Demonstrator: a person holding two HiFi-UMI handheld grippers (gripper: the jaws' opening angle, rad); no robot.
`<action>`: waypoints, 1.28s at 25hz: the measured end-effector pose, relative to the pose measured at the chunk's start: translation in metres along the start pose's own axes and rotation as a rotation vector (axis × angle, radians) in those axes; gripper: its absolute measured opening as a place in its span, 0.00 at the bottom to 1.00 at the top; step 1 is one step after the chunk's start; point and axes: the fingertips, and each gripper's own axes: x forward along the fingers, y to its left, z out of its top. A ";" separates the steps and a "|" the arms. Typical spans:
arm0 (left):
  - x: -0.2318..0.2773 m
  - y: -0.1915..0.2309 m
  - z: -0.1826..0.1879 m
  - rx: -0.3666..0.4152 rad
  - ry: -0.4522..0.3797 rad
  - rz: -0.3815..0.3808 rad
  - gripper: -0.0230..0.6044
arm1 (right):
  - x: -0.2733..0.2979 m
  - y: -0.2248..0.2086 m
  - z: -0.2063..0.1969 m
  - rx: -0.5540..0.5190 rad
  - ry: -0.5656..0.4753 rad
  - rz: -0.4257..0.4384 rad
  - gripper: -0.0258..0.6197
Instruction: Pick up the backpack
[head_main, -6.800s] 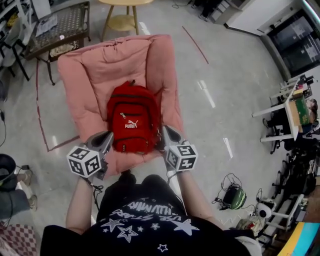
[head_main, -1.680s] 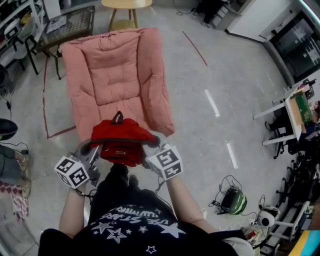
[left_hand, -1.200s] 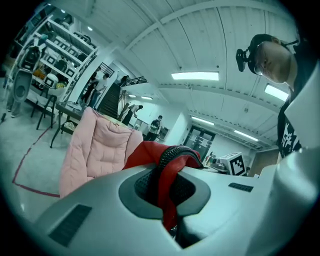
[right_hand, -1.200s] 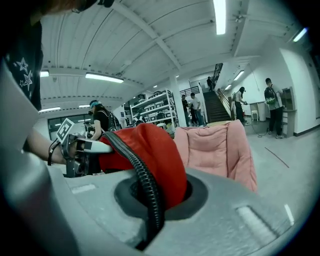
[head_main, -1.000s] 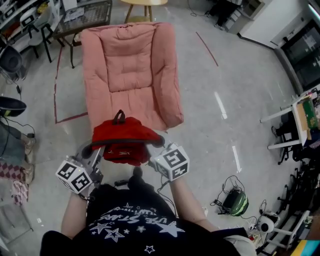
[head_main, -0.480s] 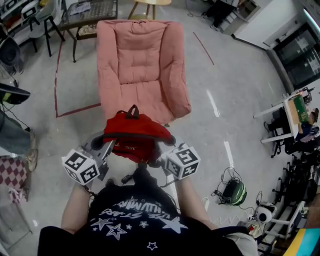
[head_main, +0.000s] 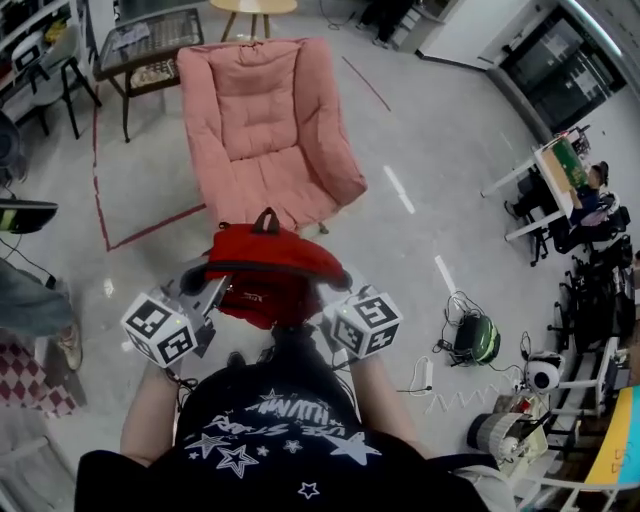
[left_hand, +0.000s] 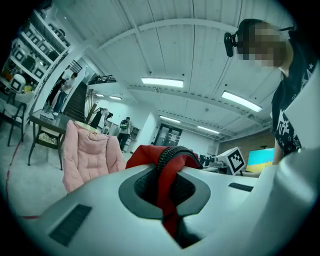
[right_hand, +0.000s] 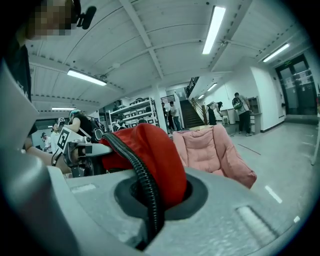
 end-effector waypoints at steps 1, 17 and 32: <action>-0.008 -0.005 -0.001 0.000 0.000 -0.009 0.05 | -0.006 0.009 -0.001 -0.001 -0.001 -0.012 0.05; -0.045 -0.016 -0.011 -0.032 0.026 -0.038 0.05 | -0.027 0.047 -0.024 0.014 0.021 -0.051 0.05; -0.045 -0.097 -0.022 0.008 0.002 0.023 0.05 | -0.116 0.048 -0.035 -0.040 -0.038 0.012 0.05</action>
